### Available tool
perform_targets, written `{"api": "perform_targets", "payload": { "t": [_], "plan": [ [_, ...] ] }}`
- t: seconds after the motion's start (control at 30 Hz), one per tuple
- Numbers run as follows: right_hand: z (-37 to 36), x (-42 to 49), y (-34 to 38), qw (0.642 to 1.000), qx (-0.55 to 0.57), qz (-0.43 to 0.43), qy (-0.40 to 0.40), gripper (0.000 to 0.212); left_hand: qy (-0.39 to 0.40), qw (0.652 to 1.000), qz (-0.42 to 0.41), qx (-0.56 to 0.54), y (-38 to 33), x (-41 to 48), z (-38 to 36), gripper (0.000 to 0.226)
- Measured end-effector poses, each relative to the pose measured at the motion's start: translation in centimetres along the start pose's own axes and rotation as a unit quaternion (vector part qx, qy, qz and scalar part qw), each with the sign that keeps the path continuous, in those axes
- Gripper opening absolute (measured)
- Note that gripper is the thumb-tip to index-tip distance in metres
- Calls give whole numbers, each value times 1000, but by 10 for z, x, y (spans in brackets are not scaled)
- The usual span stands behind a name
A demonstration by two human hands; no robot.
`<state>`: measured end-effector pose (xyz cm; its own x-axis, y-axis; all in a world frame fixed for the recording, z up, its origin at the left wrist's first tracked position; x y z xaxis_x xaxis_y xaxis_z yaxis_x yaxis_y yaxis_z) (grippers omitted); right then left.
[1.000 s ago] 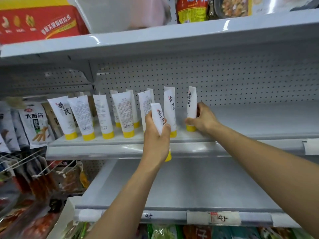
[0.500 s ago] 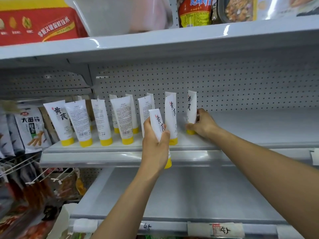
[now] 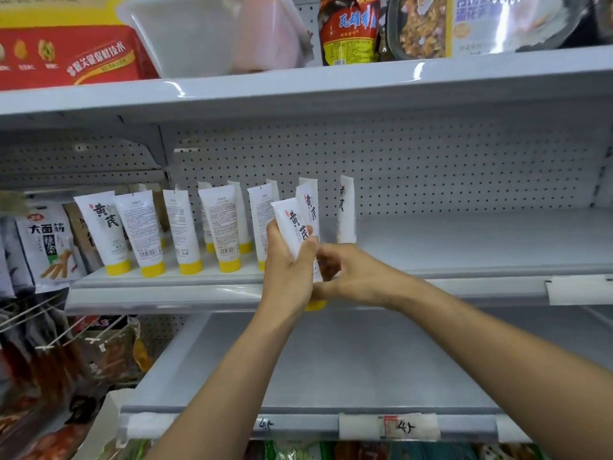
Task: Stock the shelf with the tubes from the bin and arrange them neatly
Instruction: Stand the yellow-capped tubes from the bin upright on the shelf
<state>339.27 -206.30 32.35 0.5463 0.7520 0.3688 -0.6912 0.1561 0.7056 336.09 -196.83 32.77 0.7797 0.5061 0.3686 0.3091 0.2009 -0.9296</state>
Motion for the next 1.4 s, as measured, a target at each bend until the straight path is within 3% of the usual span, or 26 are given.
{"api": "perform_targets", "payload": {
  "t": [0.2, 0.3, 0.43, 0.53, 1.17, 1.27, 1.4],
  "plan": [
    [22, -1, -4, 996, 2, 13, -88, 37, 62, 996, -33, 47, -11, -1, -9, 51],
    [50, 0, -20, 987, -9, -24, -161, 45, 47, 988, -54, 137, -10, 1, 2, 39],
    [74, 9, -42, 976, -26, -59, -207, 47, -21, 937, -94, 336, -8, -1, 17, 22],
    [79, 15, -56, 972, -45, -81, -215, 46, -18, 917, -99, 385, -1, 0, 16, 20],
    [70, 2, -70, 967, -115, -133, -187, 49, 44, 925, -78, 369, 17, 0, 13, 17],
    [74, -21, -54, 941, -229, -123, -218, 52, 47, 931, -76, 355, 18, -13, 19, 18],
    [53, -51, -19, 912, -352, -30, -206, 41, 52, 931, -69, 354, 27, -37, 34, 18]
  ]
}}
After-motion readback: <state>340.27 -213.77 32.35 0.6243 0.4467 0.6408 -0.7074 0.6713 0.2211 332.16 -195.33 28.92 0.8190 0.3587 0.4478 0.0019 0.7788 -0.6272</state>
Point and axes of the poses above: each hand's wrist, its own x-axis towards the middle knuckle, its own z-axis out of the back of the hand, y = z × x, the point moved 9 cm from there along x, towards the middle knuckle, and after that the axes turned 8 degrees about z, right-handed, at the moved point
